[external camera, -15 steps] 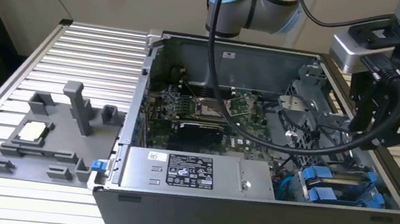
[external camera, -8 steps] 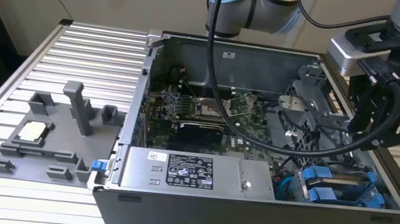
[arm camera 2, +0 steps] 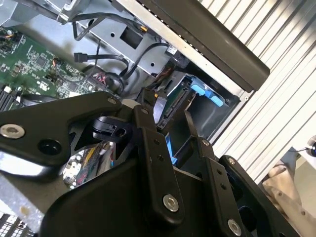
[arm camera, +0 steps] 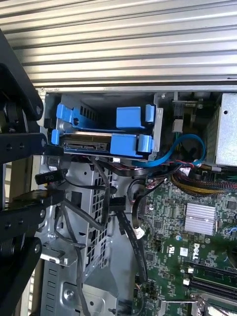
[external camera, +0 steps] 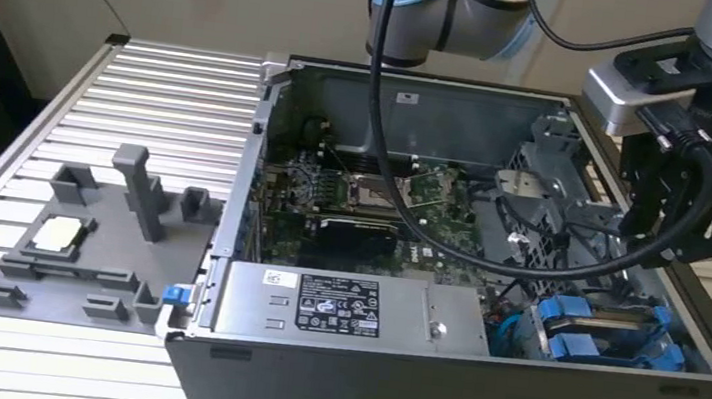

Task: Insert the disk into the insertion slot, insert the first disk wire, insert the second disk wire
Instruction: 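Insert the first disk wire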

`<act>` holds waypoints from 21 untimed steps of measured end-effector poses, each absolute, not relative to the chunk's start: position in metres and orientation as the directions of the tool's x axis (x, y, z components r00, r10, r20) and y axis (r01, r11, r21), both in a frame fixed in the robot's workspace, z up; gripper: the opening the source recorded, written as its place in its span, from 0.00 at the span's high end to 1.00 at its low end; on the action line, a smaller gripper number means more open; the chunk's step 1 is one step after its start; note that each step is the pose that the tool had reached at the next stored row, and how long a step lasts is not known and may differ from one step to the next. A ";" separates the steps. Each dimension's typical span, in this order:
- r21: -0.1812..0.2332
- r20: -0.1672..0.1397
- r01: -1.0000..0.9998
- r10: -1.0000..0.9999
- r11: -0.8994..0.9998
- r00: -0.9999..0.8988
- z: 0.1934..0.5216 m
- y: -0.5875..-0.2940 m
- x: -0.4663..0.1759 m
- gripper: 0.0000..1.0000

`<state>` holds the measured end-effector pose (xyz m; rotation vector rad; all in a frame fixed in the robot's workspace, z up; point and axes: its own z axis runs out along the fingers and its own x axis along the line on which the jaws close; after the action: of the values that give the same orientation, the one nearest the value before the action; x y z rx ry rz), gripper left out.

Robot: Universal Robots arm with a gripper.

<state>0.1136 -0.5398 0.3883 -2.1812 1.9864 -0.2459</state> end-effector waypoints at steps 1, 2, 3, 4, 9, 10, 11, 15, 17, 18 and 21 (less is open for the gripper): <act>-0.243 0.001 -0.966 -0.996 -0.091 0.093 0.388 -0.540 0.114 0.61; -0.243 0.001 -0.966 -0.996 -0.091 0.093 0.388 -0.540 0.114 0.61; -0.243 0.001 -0.966 -0.996 -0.091 0.093 0.388 -0.540 0.114 0.68; -0.243 0.001 -0.966 -0.996 -0.091 0.093 0.388 -0.540 0.114 0.74; -0.243 0.001 -0.966 -0.996 -0.091 0.093 0.388 -0.540 0.114 0.81; -0.243 0.001 -0.966 -0.996 -0.091 0.093 0.388 -0.540 0.114 0.81; -0.243 0.001 -0.966 -0.996 -0.091 0.093 0.388 -0.540 0.114 0.81; -0.243 0.002 -0.966 -0.996 -0.091 0.093 0.388 -0.540 0.114 0.81; -0.242 0.002 -0.966 -0.996 -0.091 0.093 0.388 -0.540 0.114 0.81; -0.238 0.003 -0.967 -0.996 -0.091 0.093 0.388 -0.540 0.115 0.81; -0.213 0.004 -0.973 -0.996 -0.092 0.093 0.388 -0.540 0.121 0.81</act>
<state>0.1206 -0.5400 0.3880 -2.2022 2.0045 -0.2200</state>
